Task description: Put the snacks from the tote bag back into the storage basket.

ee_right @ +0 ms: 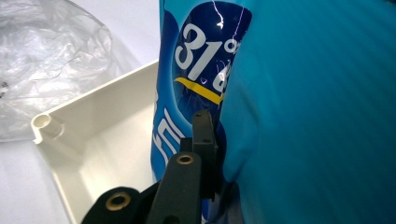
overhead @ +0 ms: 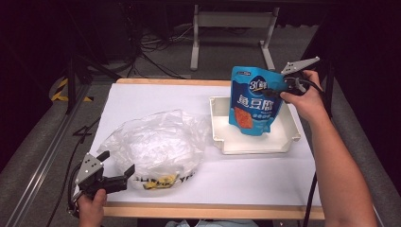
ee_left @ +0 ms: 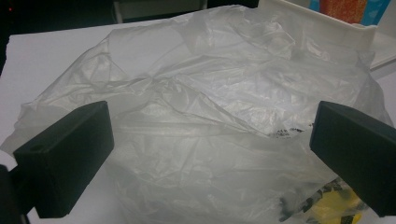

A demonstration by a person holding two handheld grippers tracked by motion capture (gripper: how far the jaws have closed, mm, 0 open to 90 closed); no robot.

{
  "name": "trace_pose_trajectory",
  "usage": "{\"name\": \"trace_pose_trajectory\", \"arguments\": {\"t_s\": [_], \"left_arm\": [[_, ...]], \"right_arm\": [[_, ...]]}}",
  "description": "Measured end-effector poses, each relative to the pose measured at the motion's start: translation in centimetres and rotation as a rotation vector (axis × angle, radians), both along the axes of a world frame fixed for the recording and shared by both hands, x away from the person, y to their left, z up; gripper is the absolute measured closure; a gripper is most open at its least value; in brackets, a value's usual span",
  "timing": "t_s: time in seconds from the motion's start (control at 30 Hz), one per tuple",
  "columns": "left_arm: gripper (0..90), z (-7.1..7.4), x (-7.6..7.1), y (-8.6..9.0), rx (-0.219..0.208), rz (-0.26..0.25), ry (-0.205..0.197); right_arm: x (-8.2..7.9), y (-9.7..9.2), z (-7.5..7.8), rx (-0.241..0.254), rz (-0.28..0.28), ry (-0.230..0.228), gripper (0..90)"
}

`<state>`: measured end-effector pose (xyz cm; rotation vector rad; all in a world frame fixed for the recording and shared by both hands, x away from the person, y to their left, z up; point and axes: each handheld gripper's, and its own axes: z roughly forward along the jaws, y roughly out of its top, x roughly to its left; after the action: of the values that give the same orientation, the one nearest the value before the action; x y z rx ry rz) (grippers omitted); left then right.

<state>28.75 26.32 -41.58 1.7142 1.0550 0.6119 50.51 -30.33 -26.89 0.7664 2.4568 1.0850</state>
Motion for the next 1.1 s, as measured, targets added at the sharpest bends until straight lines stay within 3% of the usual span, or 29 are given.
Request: {"name": "trace_pose_trajectory", "arguments": {"t_s": [0.07,0.1,0.2,0.37,0.43,0.53,0.67,0.83,0.87,0.9,0.93,0.97,1.1], "left_arm": [[0.5,0.0,0.0,0.0,0.001,0.0,0.0],[0.5,0.0,0.0,0.0,0.0,0.001,0.0],[0.5,-0.1,0.0,0.0,-0.006,0.006,0.003],[0.5,0.0,-0.1,0.0,-0.002,0.008,0.003],[0.5,0.0,-0.1,0.0,0.005,0.006,0.0],[0.5,0.0,-0.1,0.0,0.003,0.008,0.0],[0.5,-0.1,-0.1,0.1,-0.001,0.01,0.003],[0.5,-0.1,-0.1,0.0,-0.002,0.01,0.003],[0.5,-0.1,0.0,0.0,-0.003,0.01,0.004],[0.5,-0.1,0.0,0.0,-0.002,0.008,0.003],[0.5,-0.1,0.0,0.0,0.001,0.009,0.004],[0.5,-0.1,0.0,-0.1,0.003,0.004,0.003],[0.5,-0.1,0.1,-0.2,0.001,0.003,0.004]], "right_arm": [[0.1,-0.1,0.0,0.001,-0.001,-0.013,82.6],[0.2,-0.4,0.2,0.018,-0.003,-0.048,80.2],[0.2,-0.6,0.4,0.022,-0.007,-0.058,79.9],[0.4,-0.7,0.6,-0.004,0.0,-0.091,77.1],[0.6,-0.6,0.6,-0.035,0.046,-0.134,76.0],[0.9,-0.4,0.9,-0.061,0.054,-0.145,71.9],[0.8,-0.5,0.9,-0.062,0.046,-0.147,67.8],[0.2,-1.7,0.8,-0.022,-0.016,-0.131,47.5],[0.2,-1.7,0.8,-0.022,-0.016,-0.131,47.5],[-0.2,-1.9,1.0,-0.005,-0.04,-0.131,37.8],[-0.2,-1.9,1.0,-0.005,-0.04,-0.131,37.8],[-0.5,-2.0,1.3,0.016,-0.071,-0.14,31.3],[-1.2,-2.0,1.8,0.047,-0.087,-0.16,26.7]]}}
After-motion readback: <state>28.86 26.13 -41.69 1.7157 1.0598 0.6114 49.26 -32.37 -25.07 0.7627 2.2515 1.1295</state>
